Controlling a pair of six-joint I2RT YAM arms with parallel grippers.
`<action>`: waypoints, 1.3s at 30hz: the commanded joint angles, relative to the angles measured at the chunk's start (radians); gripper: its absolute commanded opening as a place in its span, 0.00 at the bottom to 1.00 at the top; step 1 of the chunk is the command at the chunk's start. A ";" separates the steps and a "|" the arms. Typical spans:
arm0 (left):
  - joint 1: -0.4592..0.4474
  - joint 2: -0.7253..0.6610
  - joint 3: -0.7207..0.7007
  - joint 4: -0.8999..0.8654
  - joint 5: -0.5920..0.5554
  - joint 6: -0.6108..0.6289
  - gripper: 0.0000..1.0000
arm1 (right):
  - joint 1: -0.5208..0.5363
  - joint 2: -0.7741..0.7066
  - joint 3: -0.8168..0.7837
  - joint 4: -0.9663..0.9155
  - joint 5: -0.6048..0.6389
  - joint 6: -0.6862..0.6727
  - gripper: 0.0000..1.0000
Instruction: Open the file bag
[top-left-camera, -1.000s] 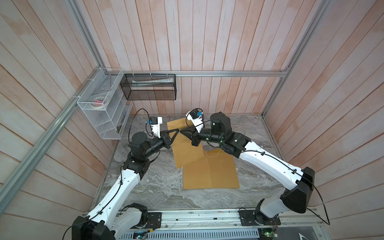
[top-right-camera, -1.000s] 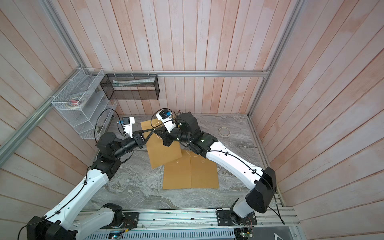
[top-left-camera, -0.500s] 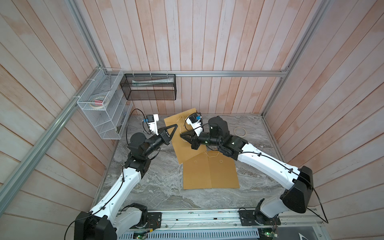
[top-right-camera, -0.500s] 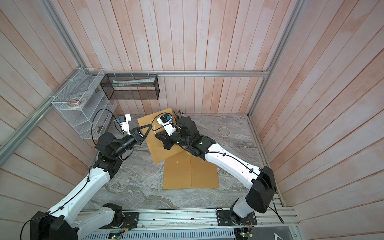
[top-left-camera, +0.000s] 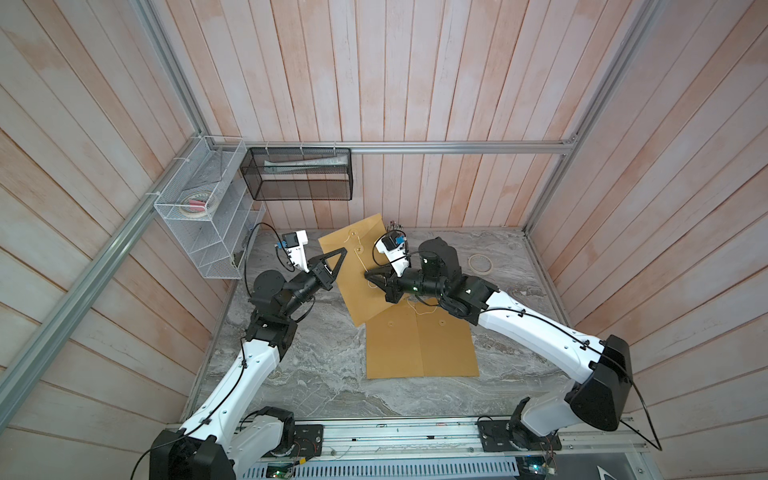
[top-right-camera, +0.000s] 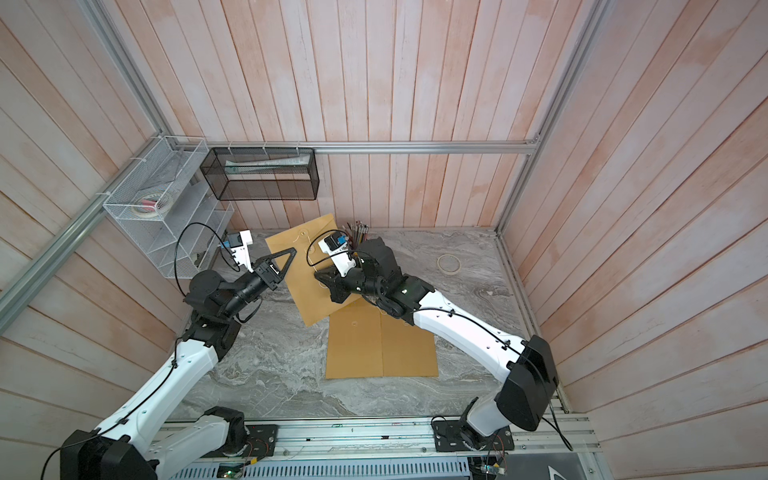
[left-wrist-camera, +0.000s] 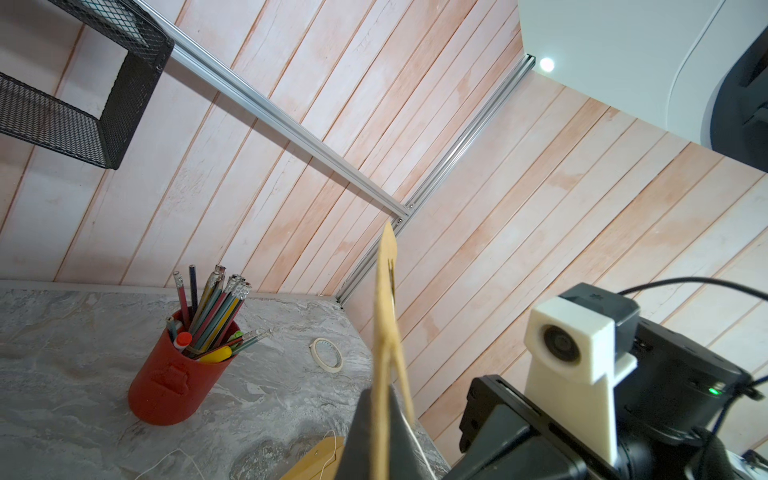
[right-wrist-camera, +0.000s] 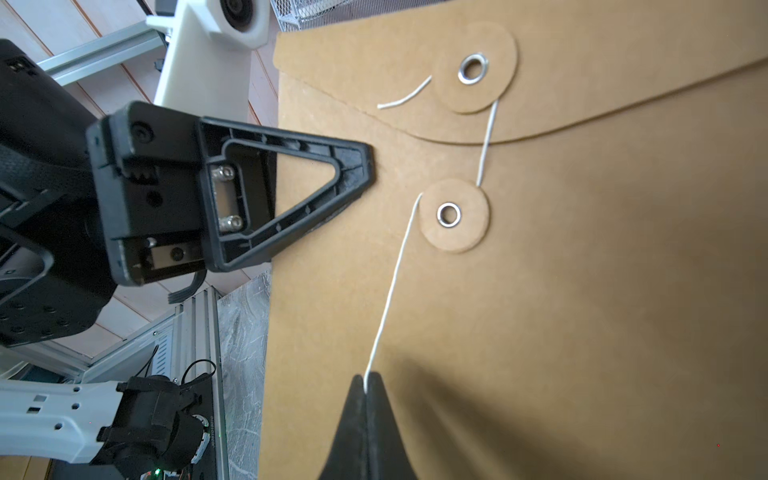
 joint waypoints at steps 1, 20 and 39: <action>0.012 -0.018 -0.014 0.042 -0.014 -0.015 0.00 | 0.005 -0.027 -0.026 -0.007 0.025 0.011 0.00; 0.030 -0.026 -0.021 0.036 0.000 -0.017 0.00 | -0.084 -0.114 -0.133 0.013 0.051 0.072 0.00; 0.033 -0.021 -0.008 -0.031 0.078 0.066 0.00 | -0.130 -0.202 -0.133 -0.074 0.102 0.022 0.12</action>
